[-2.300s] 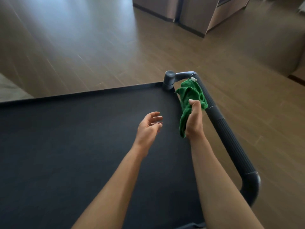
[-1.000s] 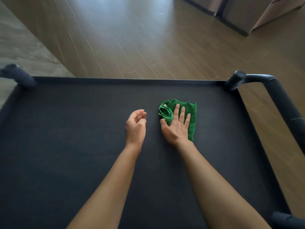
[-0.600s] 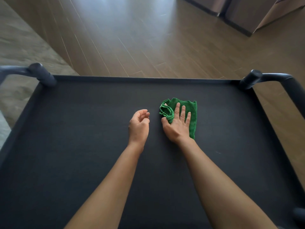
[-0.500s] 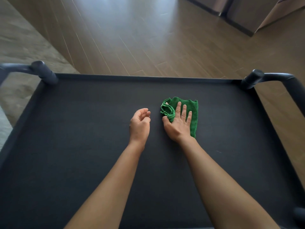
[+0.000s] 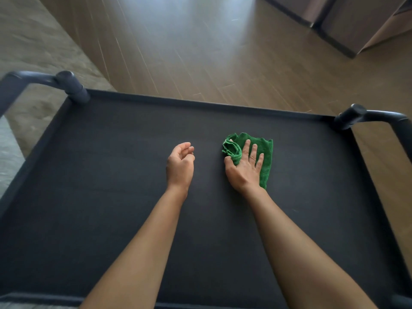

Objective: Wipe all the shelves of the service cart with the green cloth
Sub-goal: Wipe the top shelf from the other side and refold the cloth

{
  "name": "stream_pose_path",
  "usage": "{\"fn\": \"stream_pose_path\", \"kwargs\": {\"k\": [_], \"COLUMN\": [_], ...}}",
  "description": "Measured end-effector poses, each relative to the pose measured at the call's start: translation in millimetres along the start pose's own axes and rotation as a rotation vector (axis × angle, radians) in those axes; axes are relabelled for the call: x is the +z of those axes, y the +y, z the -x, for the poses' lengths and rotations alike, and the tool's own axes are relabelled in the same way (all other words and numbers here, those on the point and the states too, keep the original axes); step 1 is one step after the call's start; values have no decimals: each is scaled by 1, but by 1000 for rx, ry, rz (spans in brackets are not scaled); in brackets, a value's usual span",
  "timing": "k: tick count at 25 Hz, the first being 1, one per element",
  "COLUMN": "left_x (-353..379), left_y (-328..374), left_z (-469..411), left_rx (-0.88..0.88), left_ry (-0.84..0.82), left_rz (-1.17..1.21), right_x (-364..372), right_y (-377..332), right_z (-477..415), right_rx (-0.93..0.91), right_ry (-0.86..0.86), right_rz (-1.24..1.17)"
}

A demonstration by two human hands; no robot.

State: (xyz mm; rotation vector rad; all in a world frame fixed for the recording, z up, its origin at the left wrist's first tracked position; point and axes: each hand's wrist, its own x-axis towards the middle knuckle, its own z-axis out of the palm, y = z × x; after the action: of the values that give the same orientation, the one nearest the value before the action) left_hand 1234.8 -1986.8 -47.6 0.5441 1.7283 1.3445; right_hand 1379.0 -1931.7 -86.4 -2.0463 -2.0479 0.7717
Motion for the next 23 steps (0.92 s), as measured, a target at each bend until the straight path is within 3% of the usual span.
{"fn": "stream_pose_path", "kwargs": {"k": [14,23], "left_x": [-71,-145], "left_y": [6,11], "left_z": [-50,-80], "left_rx": [-22,-9], "left_ry": [-88,-20], "left_rz": [-32,36], "right_x": [47,96], "right_y": [-84,-172], "right_z": [11,22], "right_rx": [25,-79], "right_ry": [44,-21], "right_rz": [-79,-119]}}
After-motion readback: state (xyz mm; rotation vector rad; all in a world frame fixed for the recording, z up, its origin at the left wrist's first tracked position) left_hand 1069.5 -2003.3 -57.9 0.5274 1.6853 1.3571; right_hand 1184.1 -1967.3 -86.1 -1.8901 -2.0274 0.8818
